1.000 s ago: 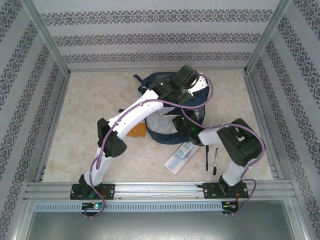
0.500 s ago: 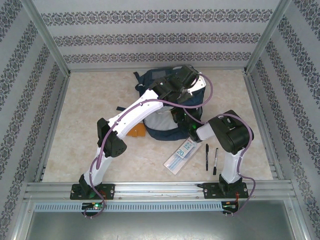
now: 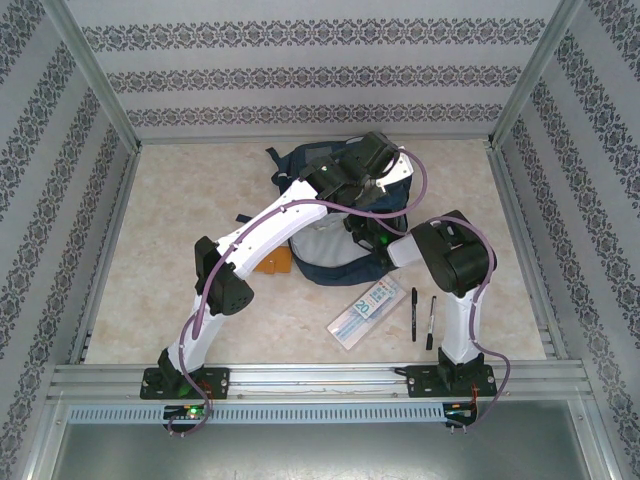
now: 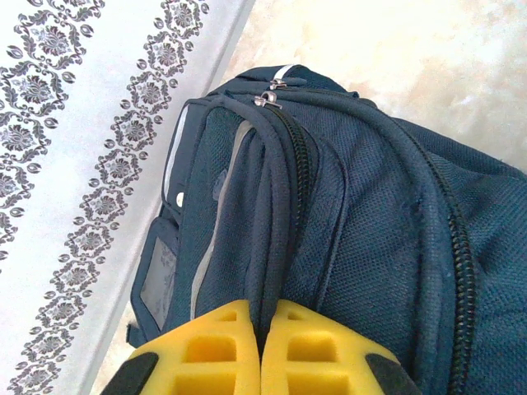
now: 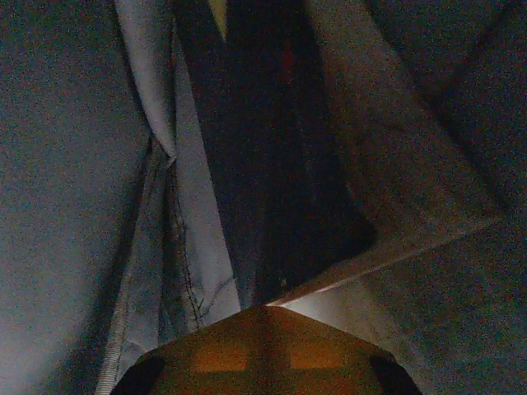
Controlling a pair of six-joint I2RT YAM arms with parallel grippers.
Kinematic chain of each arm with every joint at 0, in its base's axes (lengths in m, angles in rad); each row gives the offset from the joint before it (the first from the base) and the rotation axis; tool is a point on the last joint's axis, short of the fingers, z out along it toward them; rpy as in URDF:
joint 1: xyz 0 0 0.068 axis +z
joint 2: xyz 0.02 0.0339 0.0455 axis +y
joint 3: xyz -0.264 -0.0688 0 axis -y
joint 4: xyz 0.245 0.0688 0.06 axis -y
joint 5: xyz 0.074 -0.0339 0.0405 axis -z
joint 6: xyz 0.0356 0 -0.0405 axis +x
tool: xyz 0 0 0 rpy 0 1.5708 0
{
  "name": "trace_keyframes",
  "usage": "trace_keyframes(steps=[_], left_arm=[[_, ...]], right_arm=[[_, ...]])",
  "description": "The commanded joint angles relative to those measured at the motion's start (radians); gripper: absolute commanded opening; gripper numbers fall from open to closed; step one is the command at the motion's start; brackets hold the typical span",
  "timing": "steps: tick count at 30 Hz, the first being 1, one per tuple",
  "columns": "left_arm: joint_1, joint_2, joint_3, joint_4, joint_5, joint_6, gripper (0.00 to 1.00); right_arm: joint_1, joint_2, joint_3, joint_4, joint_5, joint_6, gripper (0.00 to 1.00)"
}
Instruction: Pack books, pencil case, and school supplies into a backpack
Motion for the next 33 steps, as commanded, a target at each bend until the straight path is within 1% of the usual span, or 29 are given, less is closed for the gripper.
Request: trace_keyframes(steps=[1, 3, 7, 11, 13, 15, 18, 22, 24, 26, 29, 33], left_arm=[[-0.036, -0.068, 0.046, 0.023, -0.009, -0.002, 0.0], [-0.036, -0.063, 0.042, 0.026, -0.027, 0.01, 0.0], [-0.036, -0.044, 0.028, 0.032, -0.079, 0.043, 0.0], [-0.03, -0.029, 0.032, 0.048, -0.112, 0.05, 0.0], [-0.026, -0.03, 0.034, 0.061, -0.119, 0.061, 0.0], [-0.025, -0.032, 0.037, 0.073, -0.119, 0.079, 0.0], [-0.022, -0.031, 0.037, 0.078, -0.11, 0.087, 0.0], [-0.015, -0.015, 0.035, 0.061, -0.083, 0.063, 0.0], [-0.015, -0.007, 0.035, 0.048, -0.074, 0.053, 0.0], [-0.015, -0.003, 0.034, 0.031, -0.037, 0.038, 0.0], [-0.014, 0.002, 0.027, 0.0, 0.022, 0.007, 0.0], [-0.015, 0.023, 0.023, -0.045, 0.056, -0.023, 0.0]], right_arm=[[-0.012, -0.009, 0.029, 0.018, -0.011, -0.04, 0.0], [-0.013, -0.039, 0.001, 0.016, -0.036, -0.014, 0.0], [0.011, -0.176, -0.132, -0.024, -0.046, 0.04, 0.1], [0.035, -0.348, -0.287, -0.066, -0.05, 0.066, 0.11], [0.028, -0.436, -0.34, -0.112, -0.08, 0.049, 0.11], [0.007, -0.532, -0.381, -0.183, -0.125, -0.001, 0.12], [-0.025, -0.72, -0.434, -0.359, -0.159, -0.121, 0.12], [-0.045, -1.045, -0.466, -0.733, -0.095, -0.306, 0.17], [-0.066, -1.187, -0.488, -0.861, -0.049, -0.37, 0.19], [-0.11, -1.312, -0.491, -0.986, -0.03, -0.44, 0.2], [-0.183, -1.415, -0.466, -1.116, -0.065, -0.541, 0.2], [-0.236, -1.428, -0.41, -1.202, -0.12, -0.662, 0.22]])
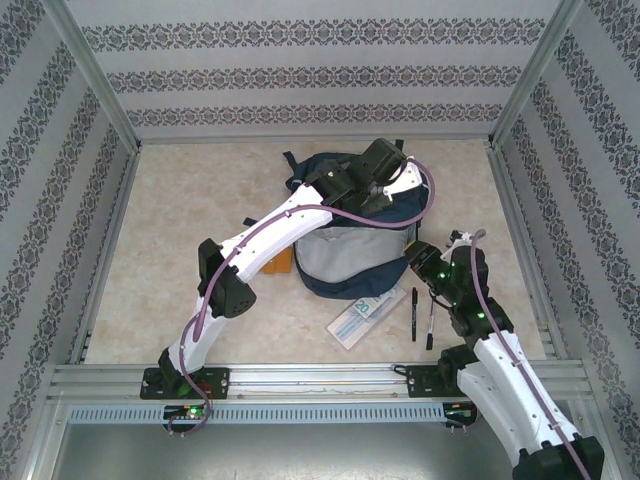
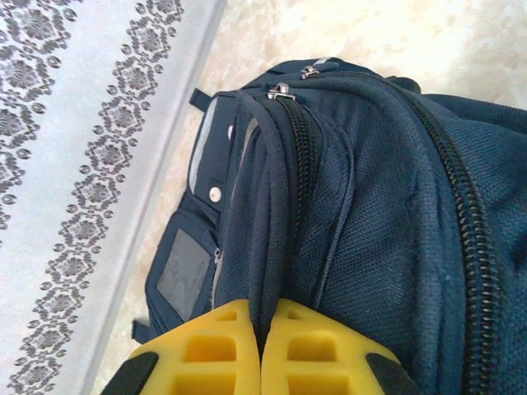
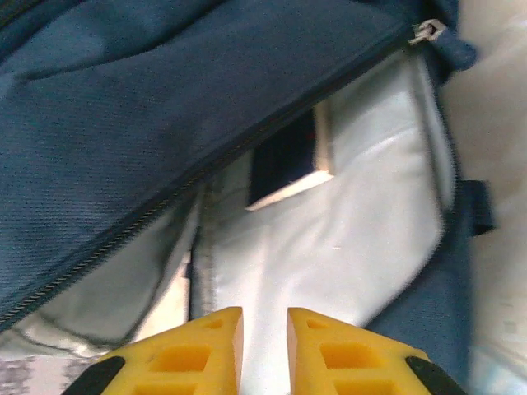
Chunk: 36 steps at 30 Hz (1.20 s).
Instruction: Pack books, pencil case, and school supplies into a backpack
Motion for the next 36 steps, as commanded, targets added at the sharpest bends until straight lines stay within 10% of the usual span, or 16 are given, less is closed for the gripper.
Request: trace_keyframes(steps=[1, 15, 30, 36], left_arm=[[0.013, 0.018, 0.021, -0.047, 0.026, -0.054, 0.0], [0.116, -0.081, -0.062, -0.24, 0.398, -0.37, 0.54], [0.495, -0.578, -1.131, 0.292, 0.453, -0.795, 0.71], [0.522, -0.563, -1.26, 0.383, 0.486, -0.814, 0.72]], right_arm=[[-0.025, 0.006, 0.067, -0.178, -0.039, -0.172, 0.22], [-0.186, 0.337, 0.323, -0.306, -0.184, -0.488, 0.3], [-0.107, 0.764, 0.462, -0.269, -0.253, -0.56, 0.5], [-0.052, 0.886, 0.504, -0.195, -0.26, -0.542, 0.36]])
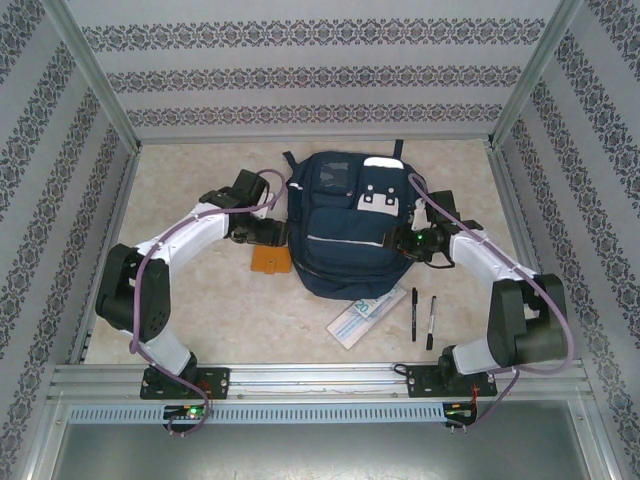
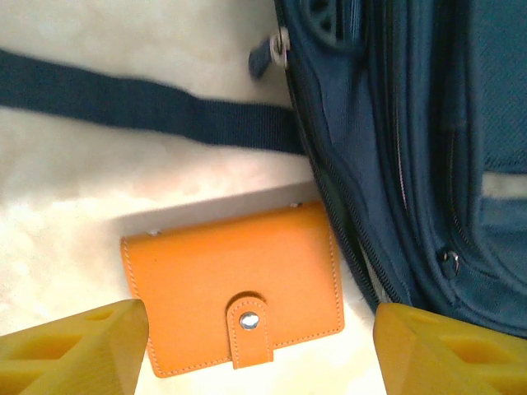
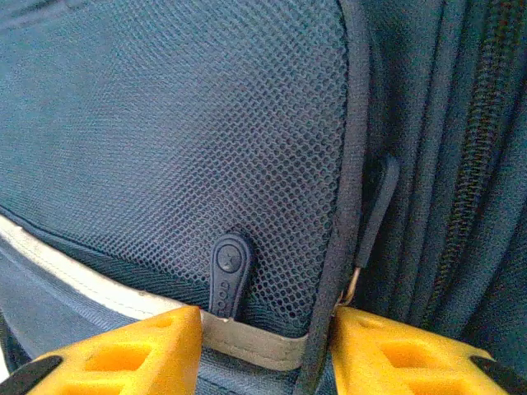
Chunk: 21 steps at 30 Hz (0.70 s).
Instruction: Pack books, pencil case, and school supplies into a backpack
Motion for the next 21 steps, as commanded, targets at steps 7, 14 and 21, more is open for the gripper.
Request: trace_keyframes(steps=[7, 14, 21], left_arm=[[0.029, 0.063, -0.168, 0.184, -0.108, -0.114, 0.7], [0.026, -0.004, -0.295, 0.184, -0.162, -0.161, 0.67], [-0.004, -0.124, -0.424, 0.08, -0.115, -0.237, 0.64]], right_arm=[[0.061, 0.193, 0.191, 0.122, -0.023, -0.033, 0.07], [0.072, 0.303, 0.306, 0.143, -0.083, -0.053, 0.0], [0.072, 0.375, 0.347, 0.151, -0.13, -0.176, 0.01]])
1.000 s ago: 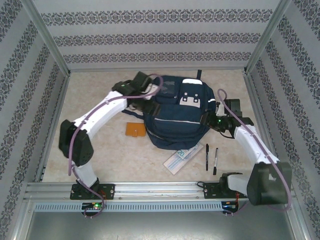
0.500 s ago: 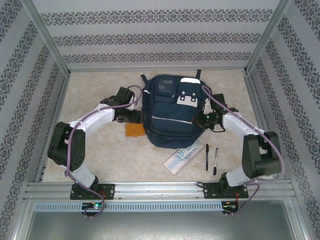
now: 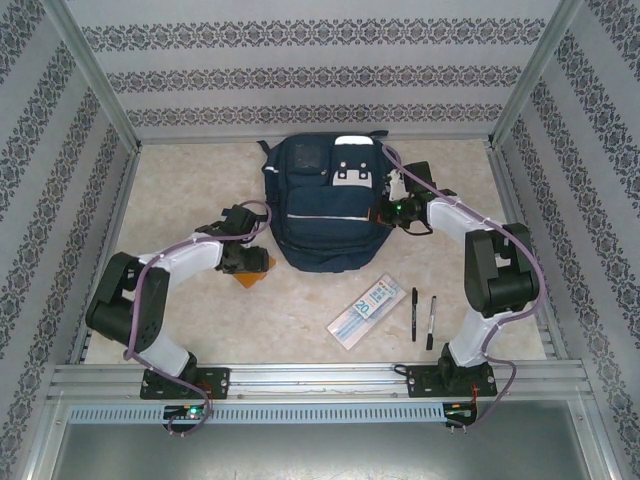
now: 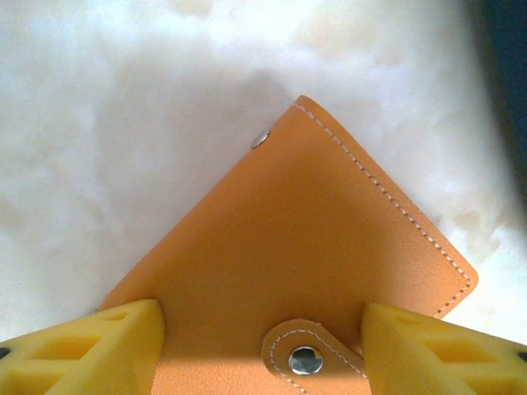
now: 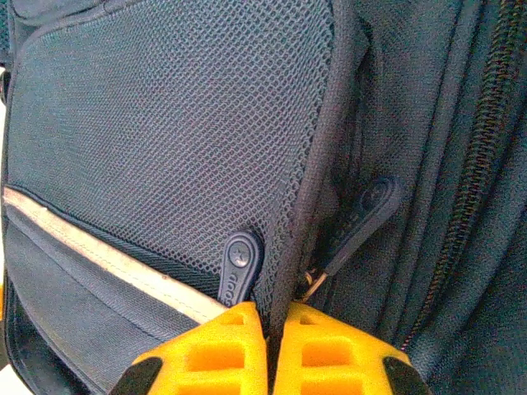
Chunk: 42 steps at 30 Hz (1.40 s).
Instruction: Pack books, pencil case, and school supplies into a backpack
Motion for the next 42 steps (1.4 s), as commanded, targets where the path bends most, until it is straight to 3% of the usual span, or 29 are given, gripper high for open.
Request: trace_keyframes(steps=[1, 5, 7, 10, 14, 16, 20, 23, 26, 32, 42], left_arm=[[-0.031, -0.053, -0.073, -0.137, 0.034, -0.09, 0.64], [-0.086, -0.166, -0.106, -0.21, 0.087, -0.178, 0.64], [-0.091, -0.22, -0.102, -0.241, 0.112, -0.214, 0.64], [-0.088, -0.28, -0.025, -0.336, 0.075, -0.182, 0.66], [-0.027, -0.275, 0.071, -0.455, 0.035, -0.106, 0.7], [0.0, -0.253, 0.063, -0.45, 0.054, -0.072, 0.7], [0.026, -0.202, -0.001, -0.391, 0.117, -0.058, 0.7], [0.05, -0.15, -0.034, -0.328, 0.177, -0.056, 0.7], [0.051, -0.101, -0.05, -0.278, 0.216, -0.062, 0.69], [0.052, -0.1, -0.106, -0.235, 0.301, -0.101, 0.68], [0.053, -0.189, -0.192, -0.221, 0.368, -0.15, 0.65]], right_arm=[[0.014, 0.048, 0.037, 0.048, -0.074, -0.095, 0.02], [0.025, 0.07, 0.025, 0.102, -0.076, -0.074, 0.07], [0.036, 0.061, 0.027, 0.089, -0.03, -0.064, 0.16], [0.045, 0.0, 0.016, 0.05, 0.067, -0.024, 0.33], [0.08, -0.14, -0.045, -0.053, 0.132, 0.079, 0.38], [0.154, -0.213, -0.082, -0.118, 0.178, 0.127, 0.42], [0.419, -0.316, -0.176, -0.094, 0.186, 0.32, 0.48], [0.589, -0.293, -0.183, -0.009, 0.163, 0.452, 0.48], [0.66, -0.195, -0.161, 0.144, 0.095, 0.562, 0.49], [0.704, 0.05, -0.071, 0.332, -0.002, 0.756, 0.42], [0.7, 0.207, 0.041, 0.328, 0.033, 0.71, 0.34]])
